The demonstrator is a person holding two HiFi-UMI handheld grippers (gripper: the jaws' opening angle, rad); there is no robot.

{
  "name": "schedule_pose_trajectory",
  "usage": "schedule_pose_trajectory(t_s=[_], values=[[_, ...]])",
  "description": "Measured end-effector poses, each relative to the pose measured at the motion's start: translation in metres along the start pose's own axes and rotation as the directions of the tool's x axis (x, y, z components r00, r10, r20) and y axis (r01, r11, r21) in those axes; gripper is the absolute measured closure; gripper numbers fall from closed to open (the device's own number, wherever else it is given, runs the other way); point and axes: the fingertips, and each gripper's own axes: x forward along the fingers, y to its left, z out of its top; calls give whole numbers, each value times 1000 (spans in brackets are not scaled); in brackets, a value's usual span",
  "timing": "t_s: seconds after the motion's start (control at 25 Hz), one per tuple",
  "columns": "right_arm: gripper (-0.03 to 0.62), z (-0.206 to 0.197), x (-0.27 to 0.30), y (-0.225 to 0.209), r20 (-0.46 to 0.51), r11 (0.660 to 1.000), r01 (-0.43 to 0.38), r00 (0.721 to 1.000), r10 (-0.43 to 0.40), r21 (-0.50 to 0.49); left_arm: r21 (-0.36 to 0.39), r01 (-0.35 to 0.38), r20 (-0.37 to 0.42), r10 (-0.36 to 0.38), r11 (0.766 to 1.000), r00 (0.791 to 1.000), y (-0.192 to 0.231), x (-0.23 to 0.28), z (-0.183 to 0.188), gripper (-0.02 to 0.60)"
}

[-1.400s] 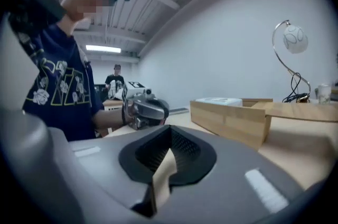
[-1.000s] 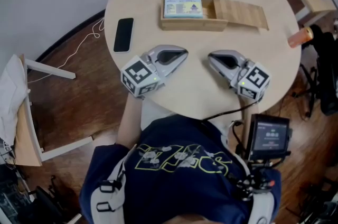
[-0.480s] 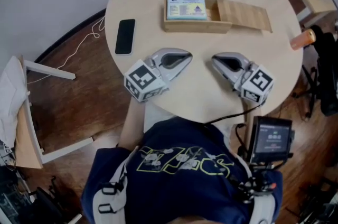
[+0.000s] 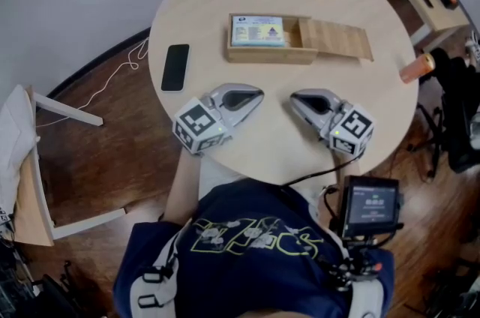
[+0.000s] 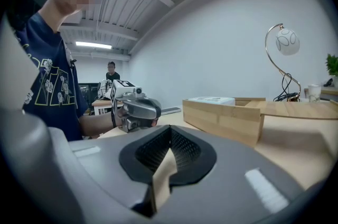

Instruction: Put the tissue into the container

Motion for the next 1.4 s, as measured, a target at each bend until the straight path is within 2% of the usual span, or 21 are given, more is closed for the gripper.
schedule_pose_trajectory(t_s=[0.4, 0.6, 0.96, 1.16, 1.4], values=[[594, 8, -5, 0, 53, 1000, 3, 999, -3, -10, 25, 8, 1, -8, 1000, 1000, 2, 1, 0, 578], [594, 9, -5, -3, 69, 1000, 5, 998, -3, -16, 8, -46, 10, 46, 999, 999, 10, 0, 0, 578], [594, 13, -6, -1, 94, 1000, -3, 996, 4, -11, 9, -54, 5, 54, 998, 999, 9, -3, 0, 578], [594, 14, -14, -1, 109, 1000, 8, 994, -8, -3, 23, -20, 23, 20, 1000, 1000, 3, 10, 4, 578], [594, 14, -11, -2, 112, 1000, 11, 994, -12, 9, 23, -32, 11, 32, 999, 999, 5, 0, 2, 578]])
